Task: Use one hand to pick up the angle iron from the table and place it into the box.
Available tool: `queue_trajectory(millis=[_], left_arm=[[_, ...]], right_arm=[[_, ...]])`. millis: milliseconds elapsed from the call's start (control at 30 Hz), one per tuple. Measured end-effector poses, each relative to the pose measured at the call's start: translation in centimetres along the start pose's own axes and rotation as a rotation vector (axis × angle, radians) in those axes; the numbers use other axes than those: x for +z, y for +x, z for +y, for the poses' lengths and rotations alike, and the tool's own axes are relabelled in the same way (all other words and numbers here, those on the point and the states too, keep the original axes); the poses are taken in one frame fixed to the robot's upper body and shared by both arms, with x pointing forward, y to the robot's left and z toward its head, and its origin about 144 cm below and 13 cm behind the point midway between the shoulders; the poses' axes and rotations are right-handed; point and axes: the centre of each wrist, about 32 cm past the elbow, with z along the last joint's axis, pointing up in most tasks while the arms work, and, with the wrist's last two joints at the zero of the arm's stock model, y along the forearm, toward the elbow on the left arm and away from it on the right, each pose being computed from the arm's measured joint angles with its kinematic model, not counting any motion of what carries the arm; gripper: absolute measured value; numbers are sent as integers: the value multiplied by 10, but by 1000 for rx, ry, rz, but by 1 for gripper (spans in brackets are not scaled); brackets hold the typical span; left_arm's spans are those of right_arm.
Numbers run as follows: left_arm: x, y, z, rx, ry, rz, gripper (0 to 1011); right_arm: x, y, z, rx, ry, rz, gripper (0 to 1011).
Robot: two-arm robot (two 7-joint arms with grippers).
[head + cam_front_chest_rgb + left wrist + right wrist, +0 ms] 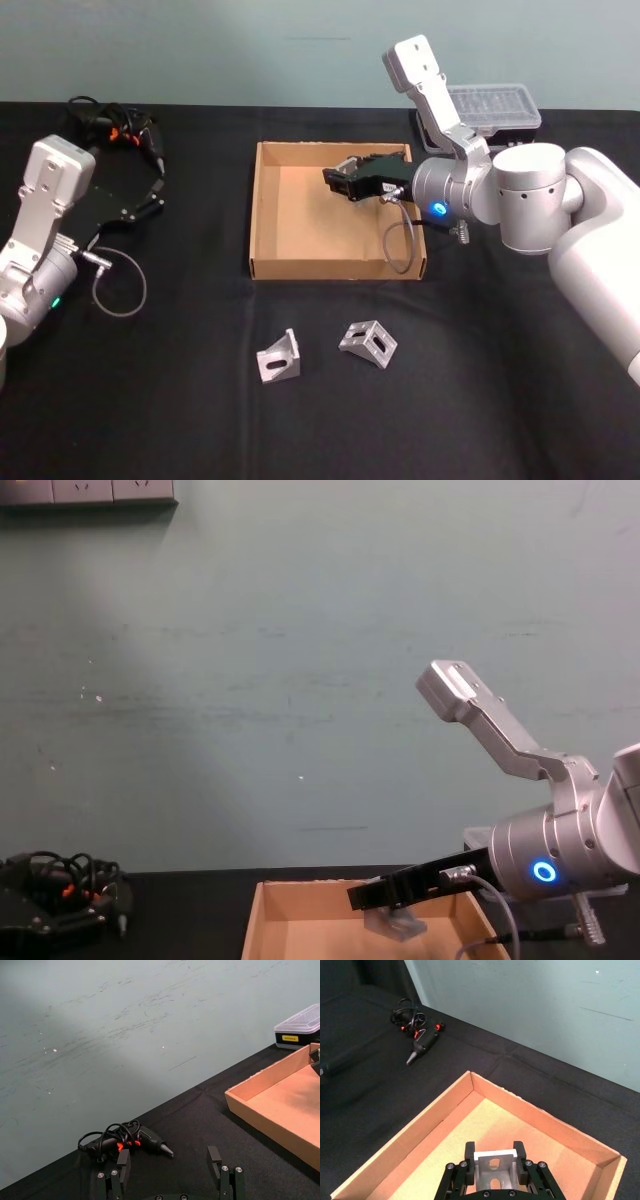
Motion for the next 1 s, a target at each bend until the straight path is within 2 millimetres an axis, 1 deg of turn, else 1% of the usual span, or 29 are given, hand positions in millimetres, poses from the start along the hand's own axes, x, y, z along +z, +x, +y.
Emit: queue_trajectory(millis=[100, 400, 433, 467, 500, 533, 633, 700, 767, 1000], left_arm=[[0, 0, 0, 0, 0, 0, 1000], [0, 0, 0, 0, 0, 0, 1000], [0, 0, 0, 0, 0, 0, 1000], [0, 0, 0, 0, 0, 0, 1000], [0, 0, 0, 0, 0, 0, 1000], [0, 0, 0, 0, 0, 0, 1000], [0, 0, 0, 0, 0, 0, 1000], [0, 0, 0, 0, 0, 0, 1000], [0, 0, 0, 0, 0, 0, 1000], [0, 0, 0, 0, 0, 0, 1000]], right_arm=[[0, 0, 0, 1, 1, 0, 458], [0, 0, -1, 1, 6, -2, 711], [0, 0, -1, 1, 6, -2, 768], [0, 0, -1, 1, 7, -2, 785], [0, 0, -1, 1, 7, -2, 841], [0, 0, -1, 1, 7, -2, 841], [0, 0, -1, 1, 7, -2, 941], [0, 0, -1, 2, 8, -2, 985], [0, 0, -1, 2, 8, -2, 1002], [0, 0, -1, 2, 9, -2, 1000]])
